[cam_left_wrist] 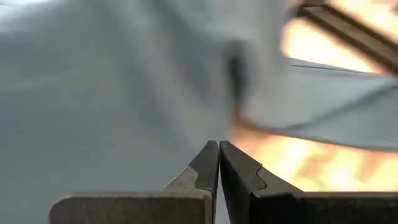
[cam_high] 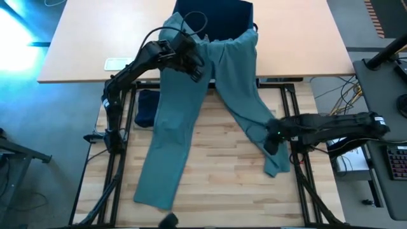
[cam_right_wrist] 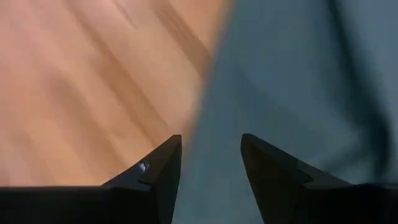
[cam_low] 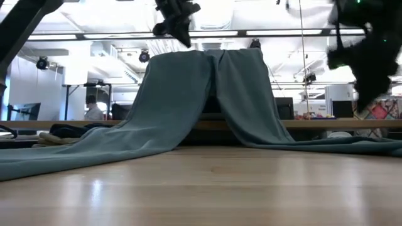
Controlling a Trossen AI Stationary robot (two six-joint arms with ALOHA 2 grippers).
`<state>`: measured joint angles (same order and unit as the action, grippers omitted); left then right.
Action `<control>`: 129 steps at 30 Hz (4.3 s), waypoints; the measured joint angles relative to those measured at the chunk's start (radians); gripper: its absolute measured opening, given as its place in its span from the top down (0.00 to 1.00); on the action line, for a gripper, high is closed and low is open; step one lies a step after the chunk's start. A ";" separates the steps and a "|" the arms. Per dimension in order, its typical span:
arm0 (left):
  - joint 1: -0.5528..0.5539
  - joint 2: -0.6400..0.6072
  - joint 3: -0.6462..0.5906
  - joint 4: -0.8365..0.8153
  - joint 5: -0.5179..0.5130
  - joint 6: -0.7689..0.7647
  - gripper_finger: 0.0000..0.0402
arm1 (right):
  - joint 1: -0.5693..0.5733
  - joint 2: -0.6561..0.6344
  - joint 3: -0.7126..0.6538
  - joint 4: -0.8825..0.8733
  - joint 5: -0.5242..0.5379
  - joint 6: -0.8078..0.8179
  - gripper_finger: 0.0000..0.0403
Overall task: Fold Laundry from Bin
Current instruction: Fold the gray pants
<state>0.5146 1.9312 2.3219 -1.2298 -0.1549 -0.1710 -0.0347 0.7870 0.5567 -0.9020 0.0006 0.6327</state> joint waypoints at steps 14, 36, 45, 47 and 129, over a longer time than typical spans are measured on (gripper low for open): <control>-0.307 0.016 -0.008 0.107 0.139 -0.058 0.85 | 0.001 0.315 -0.195 1.402 -0.448 0.131 0.60; -0.780 0.172 -0.064 0.169 -0.164 -0.432 0.56 | 0.618 0.276 0.045 -0.095 -0.019 0.941 0.59; -0.871 0.174 -0.064 0.093 -0.225 -0.520 0.56 | 0.611 0.302 -0.048 0.017 -0.014 0.964 0.75; -0.884 0.174 -0.064 0.042 -0.238 -0.528 0.56 | 0.611 0.300 -0.002 0.010 -0.007 0.951 0.88; -0.940 0.261 -0.574 0.264 -0.182 -0.687 0.67 | 0.810 0.844 0.372 0.254 0.268 0.284 0.47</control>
<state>-0.4251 2.1918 1.7482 -0.9656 -0.3370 -0.8581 0.7750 1.6314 0.9291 -0.6480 0.2690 0.9169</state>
